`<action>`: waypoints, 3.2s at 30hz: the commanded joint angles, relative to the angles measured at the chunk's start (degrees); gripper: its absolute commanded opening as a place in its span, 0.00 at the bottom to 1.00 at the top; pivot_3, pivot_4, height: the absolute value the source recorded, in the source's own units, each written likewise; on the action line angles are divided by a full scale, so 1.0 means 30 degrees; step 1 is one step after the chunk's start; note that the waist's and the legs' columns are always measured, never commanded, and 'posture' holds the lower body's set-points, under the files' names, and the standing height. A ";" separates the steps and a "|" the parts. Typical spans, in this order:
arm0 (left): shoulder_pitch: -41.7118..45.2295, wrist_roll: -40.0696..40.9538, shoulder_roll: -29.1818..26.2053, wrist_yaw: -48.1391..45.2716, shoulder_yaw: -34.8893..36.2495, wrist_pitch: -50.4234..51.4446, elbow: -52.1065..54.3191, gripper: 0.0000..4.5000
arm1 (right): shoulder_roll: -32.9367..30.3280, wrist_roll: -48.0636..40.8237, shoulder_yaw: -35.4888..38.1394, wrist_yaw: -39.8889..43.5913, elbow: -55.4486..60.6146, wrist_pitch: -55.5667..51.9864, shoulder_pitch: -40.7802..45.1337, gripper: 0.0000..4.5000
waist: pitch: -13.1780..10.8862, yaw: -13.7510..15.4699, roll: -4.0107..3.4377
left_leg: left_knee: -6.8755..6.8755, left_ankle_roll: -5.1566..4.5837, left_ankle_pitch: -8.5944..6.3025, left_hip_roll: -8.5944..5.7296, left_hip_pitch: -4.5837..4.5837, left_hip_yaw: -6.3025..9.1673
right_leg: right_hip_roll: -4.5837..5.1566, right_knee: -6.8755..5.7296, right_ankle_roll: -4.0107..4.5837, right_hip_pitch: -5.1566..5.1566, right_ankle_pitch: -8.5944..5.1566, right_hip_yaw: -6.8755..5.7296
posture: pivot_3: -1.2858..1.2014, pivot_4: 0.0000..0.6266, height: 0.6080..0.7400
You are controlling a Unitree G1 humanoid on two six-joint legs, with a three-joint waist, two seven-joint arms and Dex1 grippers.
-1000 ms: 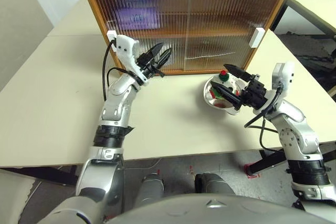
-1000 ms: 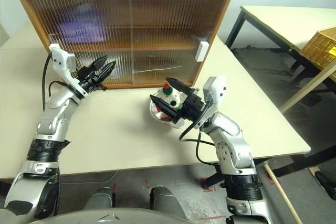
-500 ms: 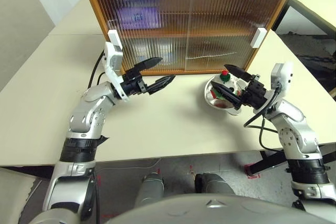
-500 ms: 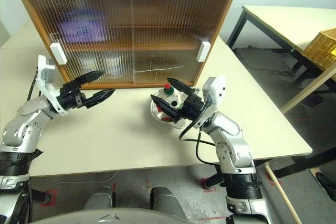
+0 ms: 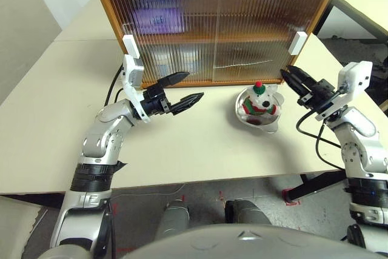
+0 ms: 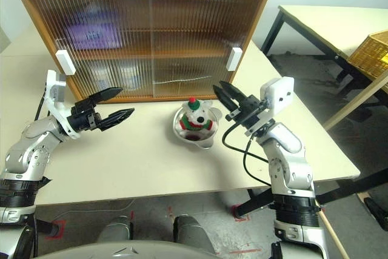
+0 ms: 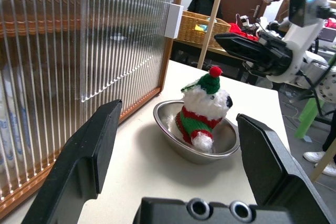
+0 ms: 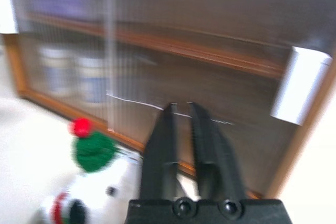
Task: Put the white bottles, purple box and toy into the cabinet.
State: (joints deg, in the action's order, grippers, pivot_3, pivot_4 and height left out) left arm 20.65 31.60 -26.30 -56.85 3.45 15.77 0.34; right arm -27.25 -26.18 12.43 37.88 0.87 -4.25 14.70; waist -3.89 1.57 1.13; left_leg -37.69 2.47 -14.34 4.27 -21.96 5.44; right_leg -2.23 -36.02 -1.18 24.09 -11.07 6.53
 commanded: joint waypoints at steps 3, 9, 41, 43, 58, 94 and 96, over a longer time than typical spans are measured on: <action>-0.0086 -0.0135 -0.0015 -0.0512 -0.0385 -0.0001 0.0006 1.00 | -0.0155 0.0942 0.1154 -0.2584 -0.1643 -0.0436 0.1434 0.01 | -0.0001 -0.0082 -0.0003 | 0.0001 -0.0005 -0.0002 0.0000 0.0005 0.0007 | -0.0001 -0.0002 -0.0002 0.0008 0.0001 0.0145 | 0.53 0.12 1.00; -0.0064 -0.0427 -0.0175 -0.0849 -0.0461 -0.0263 -0.0030 1.00 | -0.0333 0.1982 0.1277 -0.4070 -0.3525 -0.0429 0.2931 0.01 | 0.0002 -0.0112 -0.0008 | 0.0048 -0.0013 -0.0003 0.0011 -0.0002 0.0028 | -0.0007 -0.0012 -0.0003 0.0056 0.0002 0.0165 | 0.53 0.12 1.00; -0.0469 -0.1081 -0.0230 -0.0648 -0.0748 -0.1324 0.0663 1.00 | 0.0818 0.4116 0.0557 -0.4264 -1.3528 0.3522 0.8555 0.01 | 0.0010 -0.0086 -0.0025 | 0.0147 -0.0050 0.0020 0.0041 0.0004 0.0048 | 0.0005 -0.0038 0.0029 0.0126 0.0029 0.0186 | 0.54 0.12 1.00; -0.0410 -0.1068 -0.0212 -0.0566 -0.0781 -0.1290 0.0685 1.00 | 0.0925 0.4191 0.0516 -0.4279 -1.3780 0.3672 0.8819 0.01 | 0.0010 -0.0085 -0.0026 | 0.0147 -0.0051 0.0020 0.0046 0.0005 0.0054 | 0.0006 -0.0039 0.0038 0.0130 0.0035 0.0187 | 0.54 0.12 1.00; -0.0441 -0.1096 -0.0154 -0.0343 -0.1036 -0.1351 0.0728 1.00 | 0.2255 0.4295 -0.0217 -0.4159 -1.1119 0.2983 0.7911 0.01 | 0.0020 -0.0203 -0.0045 | 0.0149 -0.0070 0.0031 0.0062 0.0023 0.0060 | -0.0021 -0.0061 0.0073 0.0157 0.0079 0.0184 | 0.54 0.11 1.00; -0.0565 -0.1275 0.0048 -0.0187 -0.1164 -0.1477 0.0710 1.00 | 0.5152 0.3979 -0.2360 -0.3890 -0.5493 -0.0838 0.6925 0.01 | 0.0030 -0.0160 -0.0060 | 0.0141 -0.0096 0.0049 0.0049 0.0033 0.0067 | -0.0035 -0.0073 0.0111 0.0162 0.0110 0.0164 | 0.55 0.12 1.00; -0.0582 -0.1284 0.0065 -0.0178 -0.1159 -0.1480 0.0711 1.00 | 0.5258 0.3998 -0.2491 -0.3876 -0.5346 -0.0985 0.6978 0.01 | 0.0030 -0.0136 -0.0060 | 0.0141 -0.0097 0.0050 0.0049 0.0031 0.0072 | -0.0035 -0.0073 0.0112 0.0162 0.0110 0.0164 | 0.55 0.12 1.00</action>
State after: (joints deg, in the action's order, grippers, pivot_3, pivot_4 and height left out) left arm 19.50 28.53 -26.17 -57.40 0.70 11.72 1.93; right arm -11.60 -13.55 5.46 25.98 -16.42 -6.29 35.44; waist -3.80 1.16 0.95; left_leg -37.26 2.18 -14.19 4.42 -21.87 5.67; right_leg -2.33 -36.24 -0.84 24.58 -10.74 7.02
